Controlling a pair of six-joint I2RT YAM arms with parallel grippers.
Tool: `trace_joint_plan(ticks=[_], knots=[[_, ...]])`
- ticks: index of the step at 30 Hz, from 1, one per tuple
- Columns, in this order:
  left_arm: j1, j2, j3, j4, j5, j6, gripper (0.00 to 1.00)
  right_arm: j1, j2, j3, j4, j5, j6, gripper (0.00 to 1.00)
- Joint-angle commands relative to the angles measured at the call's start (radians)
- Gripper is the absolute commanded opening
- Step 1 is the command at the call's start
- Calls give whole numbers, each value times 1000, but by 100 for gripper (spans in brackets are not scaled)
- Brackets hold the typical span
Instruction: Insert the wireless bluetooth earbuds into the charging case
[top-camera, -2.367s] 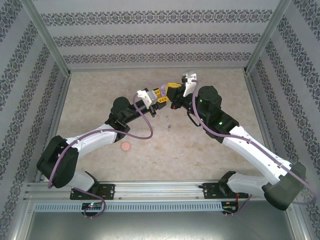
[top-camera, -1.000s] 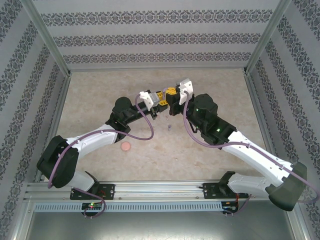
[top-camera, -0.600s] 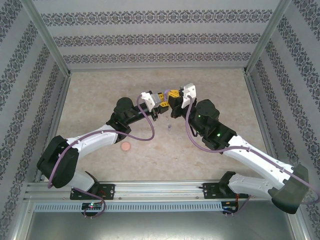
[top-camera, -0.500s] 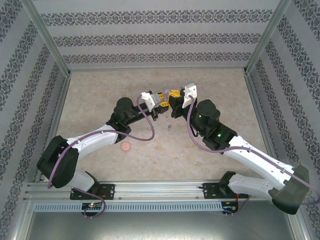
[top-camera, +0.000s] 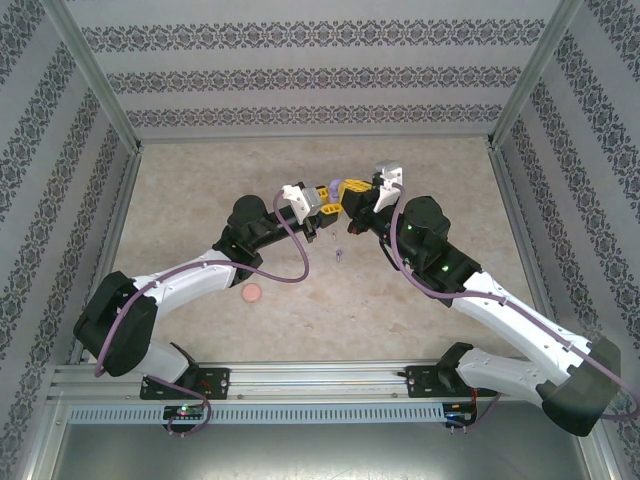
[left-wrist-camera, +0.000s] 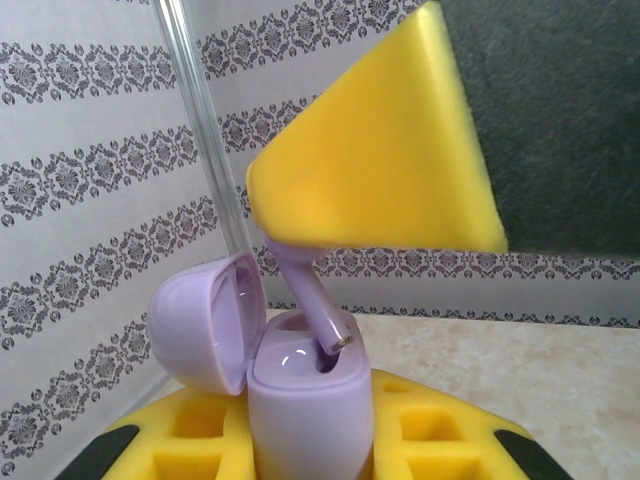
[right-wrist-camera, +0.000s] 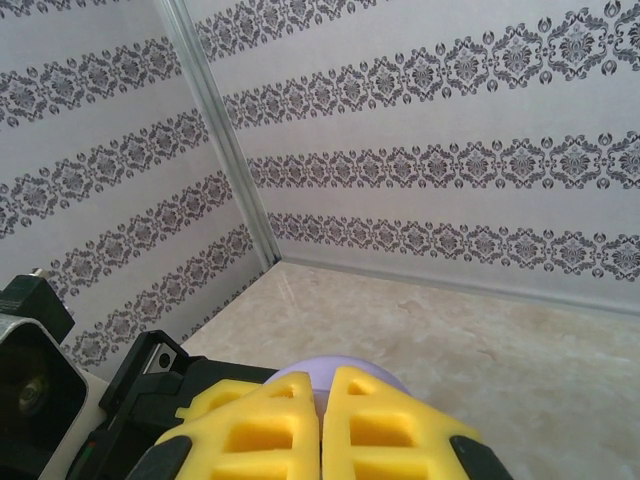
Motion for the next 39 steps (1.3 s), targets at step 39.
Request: trace_joint_plan(ticks=[39], knots=[[-5,-50,49,147,-48,-22,0,141,29,2,-147,156,-115,27]])
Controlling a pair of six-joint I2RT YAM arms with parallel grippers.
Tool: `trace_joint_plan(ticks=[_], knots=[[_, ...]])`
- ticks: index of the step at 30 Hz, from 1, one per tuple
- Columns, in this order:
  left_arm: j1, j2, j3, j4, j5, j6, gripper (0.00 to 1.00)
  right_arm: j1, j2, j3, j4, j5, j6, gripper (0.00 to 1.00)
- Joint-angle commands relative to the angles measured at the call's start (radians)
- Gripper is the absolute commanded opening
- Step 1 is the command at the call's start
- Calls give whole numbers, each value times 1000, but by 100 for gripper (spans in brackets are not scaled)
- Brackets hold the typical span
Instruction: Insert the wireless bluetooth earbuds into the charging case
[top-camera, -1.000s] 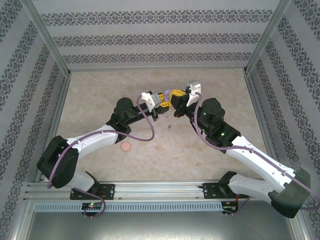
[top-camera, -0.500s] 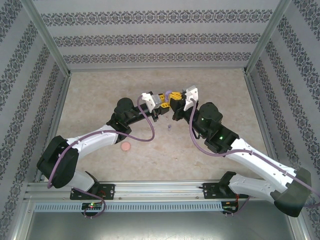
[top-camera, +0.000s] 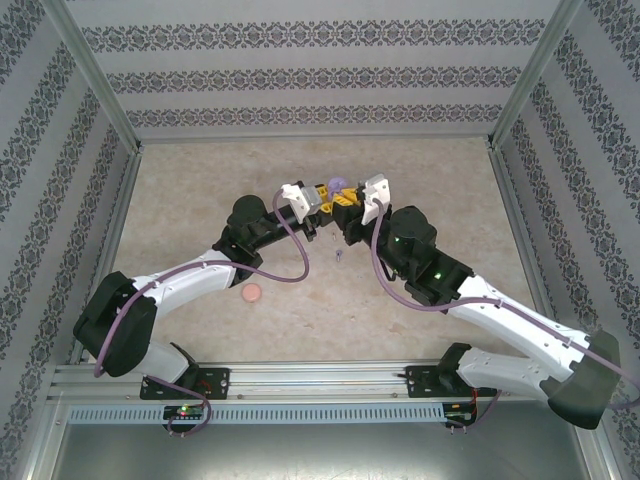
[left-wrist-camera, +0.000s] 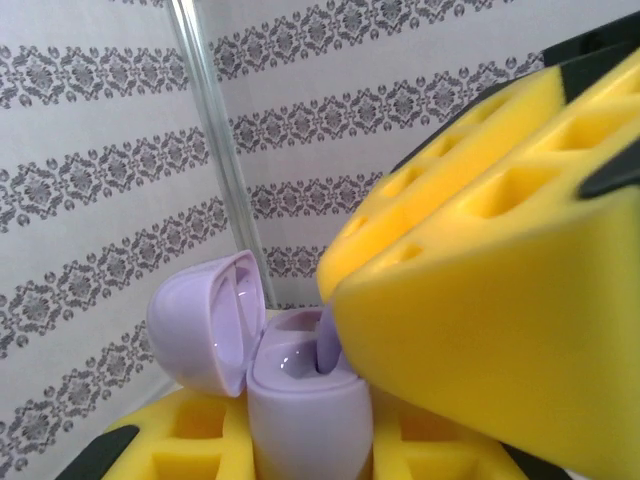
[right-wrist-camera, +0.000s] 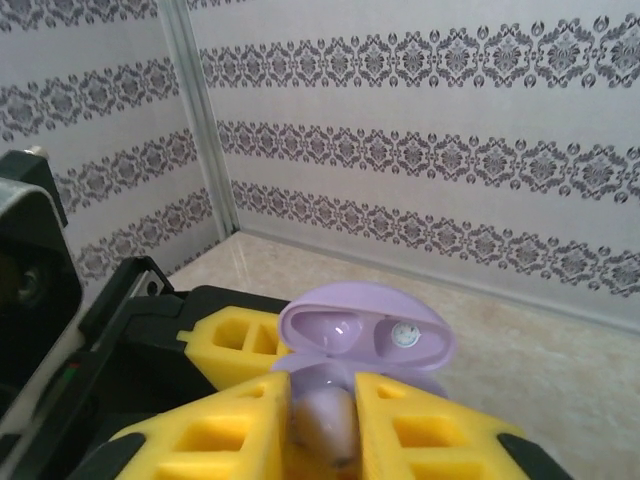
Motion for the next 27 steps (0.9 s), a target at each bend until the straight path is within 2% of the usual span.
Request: trace_joint_plan(ticks=[1,6,14,23,27], knots=[[1,-48,48,143,-19,-20,0,20,19,16,-110,-12,29,30],[0,-46,41,153,-25,-22,0,21,14,33,-128,-10,37,47],[0,-41,44,153,-28,-24,0,17,-9,32,-165,-5,69,67],[0,-39,43,151,-37,-18,0,-16,-82,9,-209,-53,129,82],[-1,-35,44,153,-40,-17,0,-30,-111,-3,-230,-73,146,82]])
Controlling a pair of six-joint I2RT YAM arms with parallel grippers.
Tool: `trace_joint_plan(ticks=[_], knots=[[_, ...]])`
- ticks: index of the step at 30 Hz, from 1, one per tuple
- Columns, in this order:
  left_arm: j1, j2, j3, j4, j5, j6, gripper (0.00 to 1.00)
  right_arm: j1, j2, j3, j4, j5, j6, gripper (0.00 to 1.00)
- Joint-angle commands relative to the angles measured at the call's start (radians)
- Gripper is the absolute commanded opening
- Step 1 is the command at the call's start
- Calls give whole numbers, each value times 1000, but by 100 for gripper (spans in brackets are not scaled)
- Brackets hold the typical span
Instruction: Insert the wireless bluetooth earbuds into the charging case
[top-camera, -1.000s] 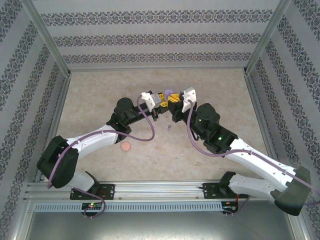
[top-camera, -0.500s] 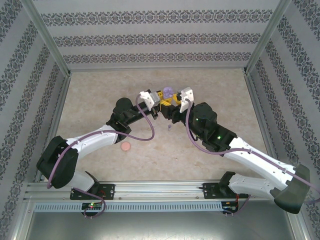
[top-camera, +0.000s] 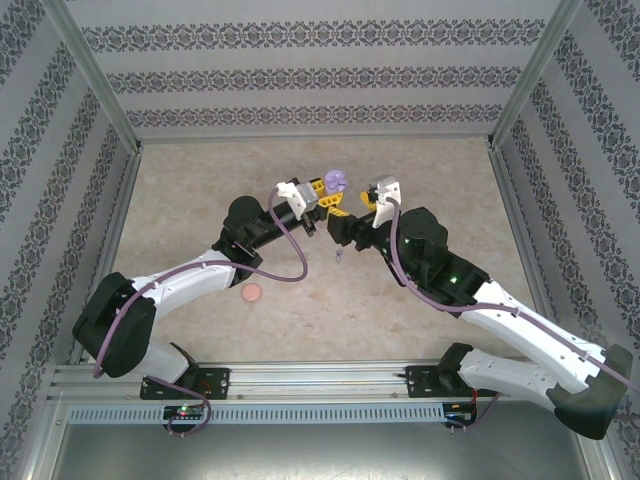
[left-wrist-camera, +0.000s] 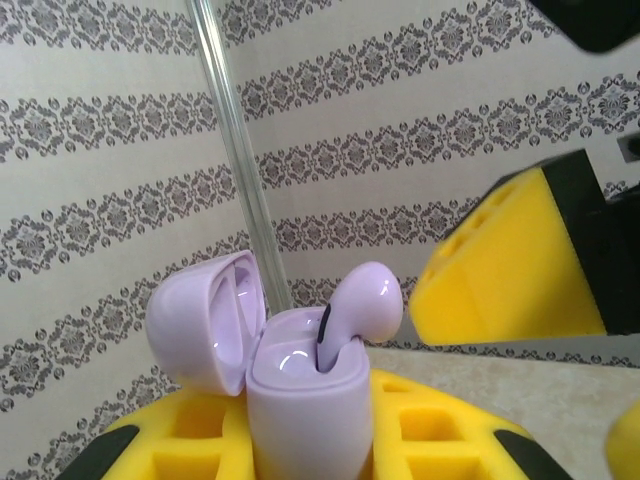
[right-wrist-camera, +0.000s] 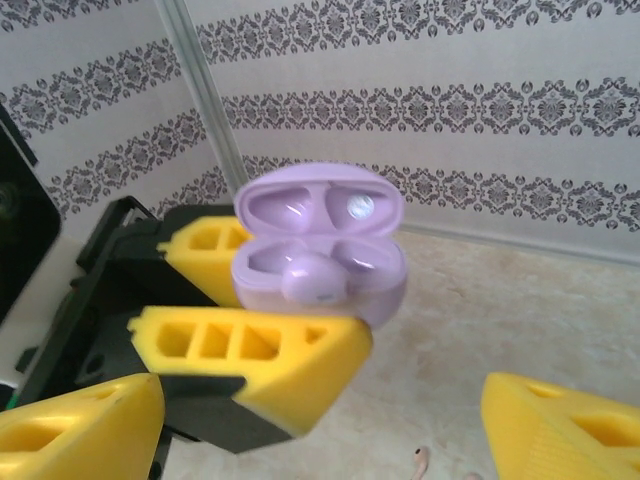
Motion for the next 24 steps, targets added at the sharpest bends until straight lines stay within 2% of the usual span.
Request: trace_joint_plan(ticks=[1,8,11,13,21,22,24], knots=[[-1,-31,41,77,-5,-16,0,-13,-29,-26,-52,-37,32,82],[0,-26,42,77,-6,-13,0,-65,-76,-49,-77,-101,78,80],[0,-25,42,73,-6,-11,0,-86,-84,-46,-100,-111,104,74],[0,-25,40,67,-8,-10,0,-108,-84,-29,-130,-120,115,64],[0,-19,20,46,7,-4,0,-222,0,141,-301,-174,160,6],[0,-15,19,39,11,-2,0,-230,21,168,-322,-194,163,1],[0,-12,13,32,18,-1,0,-241,55,224,-359,-218,168,0]])
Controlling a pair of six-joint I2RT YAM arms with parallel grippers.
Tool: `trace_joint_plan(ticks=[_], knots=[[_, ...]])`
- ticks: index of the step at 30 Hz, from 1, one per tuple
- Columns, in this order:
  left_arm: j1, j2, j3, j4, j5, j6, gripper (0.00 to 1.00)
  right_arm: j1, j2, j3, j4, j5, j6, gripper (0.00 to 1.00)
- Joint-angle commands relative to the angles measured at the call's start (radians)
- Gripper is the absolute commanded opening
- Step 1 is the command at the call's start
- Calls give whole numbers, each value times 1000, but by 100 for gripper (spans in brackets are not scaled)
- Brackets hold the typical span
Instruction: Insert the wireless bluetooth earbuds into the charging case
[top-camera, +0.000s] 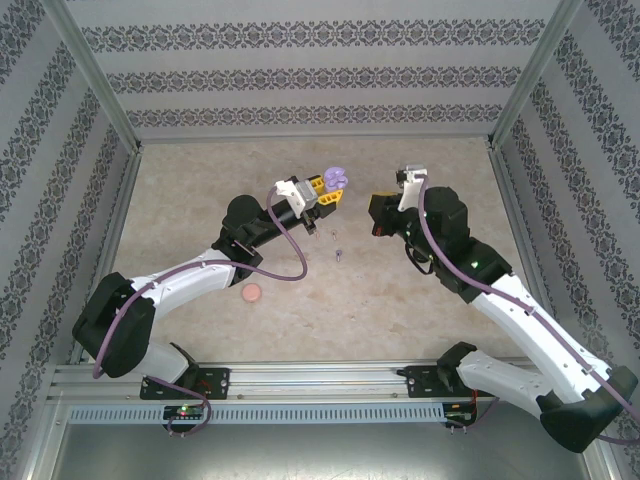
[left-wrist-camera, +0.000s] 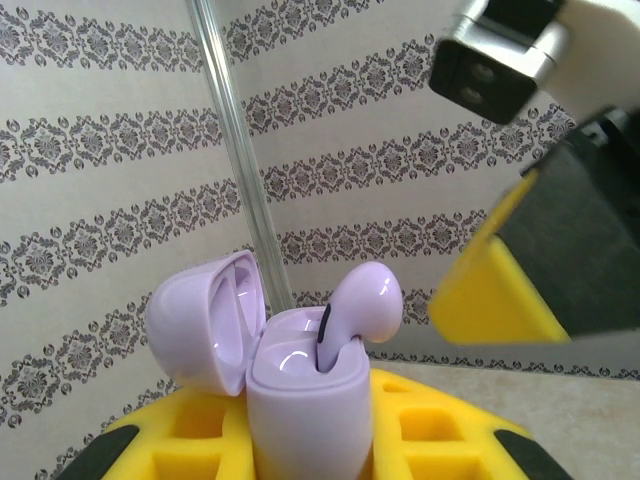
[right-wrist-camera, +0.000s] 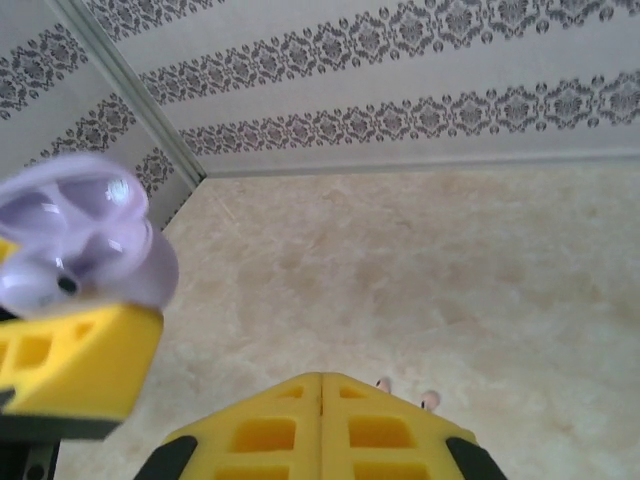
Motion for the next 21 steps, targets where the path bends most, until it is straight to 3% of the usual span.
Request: trace_joint_plan(ticks=[1,21], knots=[[0,-9,0,22,20,0,0,-16,47,102,-96,-74,19,0],[0,40,-9,15,19,12,0,15,151,221,-124,-149,48,0]])
